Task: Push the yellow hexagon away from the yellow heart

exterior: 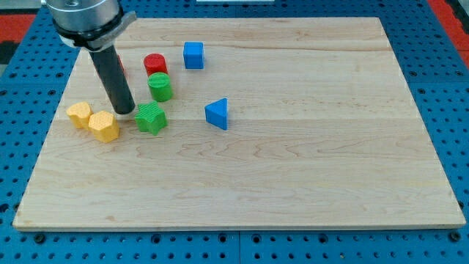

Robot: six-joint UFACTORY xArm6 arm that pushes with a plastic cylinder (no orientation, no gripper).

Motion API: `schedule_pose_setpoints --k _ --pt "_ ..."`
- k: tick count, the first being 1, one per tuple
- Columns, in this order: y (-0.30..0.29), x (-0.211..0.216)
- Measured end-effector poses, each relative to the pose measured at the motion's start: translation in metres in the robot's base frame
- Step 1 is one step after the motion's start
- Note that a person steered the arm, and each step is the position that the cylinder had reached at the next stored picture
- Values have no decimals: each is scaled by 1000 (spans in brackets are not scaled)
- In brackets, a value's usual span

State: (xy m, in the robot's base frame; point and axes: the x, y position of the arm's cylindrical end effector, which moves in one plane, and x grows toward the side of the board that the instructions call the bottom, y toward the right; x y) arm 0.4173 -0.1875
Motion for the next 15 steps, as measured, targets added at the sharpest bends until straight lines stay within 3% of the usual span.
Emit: schedule_pose_setpoints --k 2,4,7,10,12,15 --pt "-58 -7" --pt "-78 -6" --pt "-61 24" --pt "5 33" --pt "9 70" --pt "6 46"
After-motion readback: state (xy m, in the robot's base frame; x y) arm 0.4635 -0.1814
